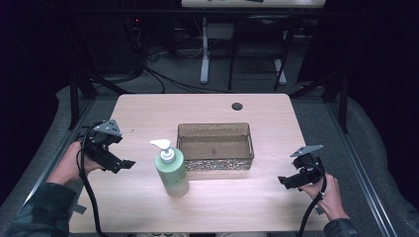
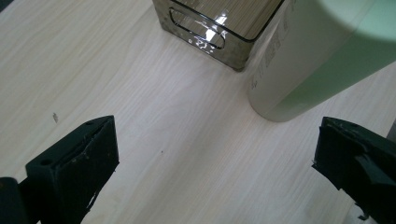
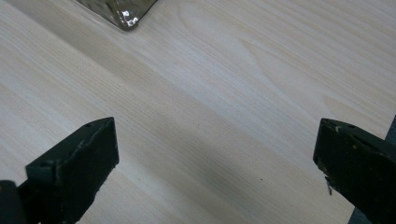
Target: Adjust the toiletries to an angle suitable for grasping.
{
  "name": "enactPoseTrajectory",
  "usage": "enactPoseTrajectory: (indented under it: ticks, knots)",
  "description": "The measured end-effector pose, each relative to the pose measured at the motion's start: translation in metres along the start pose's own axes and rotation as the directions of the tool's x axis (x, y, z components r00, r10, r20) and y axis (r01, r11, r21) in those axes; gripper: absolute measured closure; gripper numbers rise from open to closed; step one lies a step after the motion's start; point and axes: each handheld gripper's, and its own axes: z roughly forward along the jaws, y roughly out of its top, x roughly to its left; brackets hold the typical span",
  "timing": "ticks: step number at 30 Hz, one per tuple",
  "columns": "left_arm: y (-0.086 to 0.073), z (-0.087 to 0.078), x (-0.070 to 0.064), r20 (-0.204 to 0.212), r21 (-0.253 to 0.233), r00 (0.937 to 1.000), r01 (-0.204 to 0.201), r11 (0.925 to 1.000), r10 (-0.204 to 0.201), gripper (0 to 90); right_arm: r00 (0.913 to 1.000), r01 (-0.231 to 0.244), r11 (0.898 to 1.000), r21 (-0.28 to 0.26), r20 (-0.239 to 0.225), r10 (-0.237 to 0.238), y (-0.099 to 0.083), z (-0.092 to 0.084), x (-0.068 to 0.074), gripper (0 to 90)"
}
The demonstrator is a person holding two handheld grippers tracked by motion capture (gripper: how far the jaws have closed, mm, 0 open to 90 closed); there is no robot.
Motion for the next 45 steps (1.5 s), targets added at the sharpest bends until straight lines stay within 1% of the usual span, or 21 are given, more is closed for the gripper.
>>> enactPoseTrajectory:
  ticks: [1, 2, 5, 12, 15, 16, 17, 20, 21, 23, 25, 26, 30, 32, 36, 38, 39, 40, 42, 43, 45]
  knots:
    - [0.004, -0.002, 0.000, 0.003, 0.010, 0.9999, -0.016, 0.9998, 0.016, 0.0, 1.0000, 0.001, 1.000, 0.002, 0.001, -0.001, 0.000, 0.000, 0.000, 0.0]
    - [0.004, -0.002, 0.000, 0.003, 0.010, 0.9999, -0.016, 0.9998, 0.016, 0.0, 1.0000, 0.001, 1.000, 0.002, 0.001, -0.001, 0.000, 0.000, 0.000, 0.0]
    - [0.017, -0.010, -0.001, 0.024, 0.019, 0.9977, -0.064, 0.9978, 0.064, 0.0, 1.0000, 0.002, 1.000, 0.005, 0.004, -0.002, -0.001, 0.000, -0.001, 0.0]
    - [0.037, -0.023, -0.003, 0.033, 0.028, 0.9931, -0.113, 0.9932, 0.112, 0.0, 1.0000, 0.009, 1.000, 0.004, 0.004, -0.009, -0.001, 0.000, 0.000, 0.0]
    - [0.048, -0.028, -0.006, 0.034, 0.033, 0.9891, -0.144, 0.9890, 0.143, 0.0, 1.0000, 0.008, 1.000, 0.007, 0.005, -0.008, -0.001, 0.000, 0.000, 0.0]
    - [0.055, -0.031, -0.009, 0.037, 0.037, 0.9858, -0.165, 0.9856, 0.164, 0.0, 0.9999, 0.008, 1.000, 0.007, 0.009, -0.008, -0.001, 0.000, -0.001, 0.0]
    - [0.055, -0.031, -0.009, 0.037, 0.037, 0.9858, -0.165, 0.9856, 0.164, 0.0, 0.9999, 0.008, 1.000, 0.007, 0.009, -0.008, -0.001, 0.000, -0.001, 0.0]
    - [0.067, -0.034, -0.014, 0.042, 0.046, 0.9798, -0.197, 0.9792, 0.196, 0.0, 0.9999, 0.013, 1.000, 0.007, 0.005, -0.013, -0.001, 0.000, -0.001, 0.0]
    - [0.075, -0.036, -0.017, 0.049, 0.059, 0.9741, -0.224, 0.9729, 0.221, 0.0, 0.9999, 0.015, 1.000, 0.008, 0.007, -0.015, -0.001, 0.000, -0.001, 0.0]
    - [0.079, -0.037, -0.018, 0.049, 0.062, 0.9720, -0.232, 0.9707, 0.230, 0.0, 0.9998, 0.017, 1.000, 0.009, 0.007, -0.017, -0.001, -0.001, -0.001, 0.0]
    - [0.090, -0.040, -0.022, 0.053, 0.073, 0.9642, -0.263, 0.9620, 0.260, 0.0, 0.9998, 0.017, 1.000, 0.011, 0.008, -0.017, -0.002, 0.000, -0.001, 0.0]
    - [0.090, -0.040, -0.022, 0.053, 0.073, 0.9642, -0.263, 0.9620, 0.260, 0.0, 0.9998, 0.019, 1.000, 0.012, 0.009, -0.019, -0.002, 0.000, -0.001, 0.0]
    - [0.104, -0.040, -0.029, 0.068, 0.090, 0.9520, -0.304, 0.9485, 0.298, 0.0, 0.9998, 0.015, 1.000, 0.016, 0.012, -0.015, -0.002, 0.000, -0.001, 0.0]
    - [0.110, -0.038, -0.034, 0.078, 0.104, 0.9419, -0.334, 0.9369, 0.327, 0.0, 0.9999, 0.013, 1.000, 0.018, 0.010, -0.013, -0.002, 0.000, -0.001, 0.0]
    - [0.119, -0.032, -0.043, 0.092, 0.125, 0.9250, -0.378, 0.9172, 0.369, 0.0, 0.9998, 0.015, 1.000, 0.025, 0.012, -0.016, -0.002, 0.001, -0.001, 0.0]
    - [0.126, -0.029, -0.049, 0.105, 0.147, 0.9080, -0.418, 0.8966, 0.406, 0.0, 0.9998, 0.014, 1.000, 0.027, 0.009, -0.015, -0.002, 0.001, 0.000, 0.0]
    - [0.126, -0.029, -0.049, 0.105, 0.147, 0.9080, -0.418, 0.8966, 0.406, 0.0, 0.9999, 0.014, 1.000, 0.027, 0.009, -0.015, -0.002, 0.001, 0.000, 0.0]
    - [0.127, -0.027, -0.051, 0.105, 0.153, 0.9059, -0.422, 0.8935, 0.410, 0.0, 0.9999, 0.014, 1.000, 0.027, 0.009, -0.015, -0.002, 0.001, 0.000, 0.0]
    - [0.130, -0.024, -0.055, 0.118, 0.159, 0.8996, -0.435, 0.8863, 0.421, 0.0, 0.9997, 0.018, 0.999, 0.030, 0.014, -0.019, -0.003, 0.001, -0.001, 0.0]
    - [0.132, -0.023, -0.057, 0.118, 0.165, 0.8948, -0.445, 0.8800, 0.431, 0.0, 0.9997, 0.018, 0.999, 0.030, 0.014, -0.019, -0.003, 0.001, -0.001, 0.0]
    - [0.134, -0.022, -0.059, 0.129, 0.175, 0.8901, -0.454, 0.8734, 0.437, 0.1, 0.9997, 0.020, 0.999, 0.033, 0.015, -0.020, -0.003, 0.001, -0.001, 0.0]
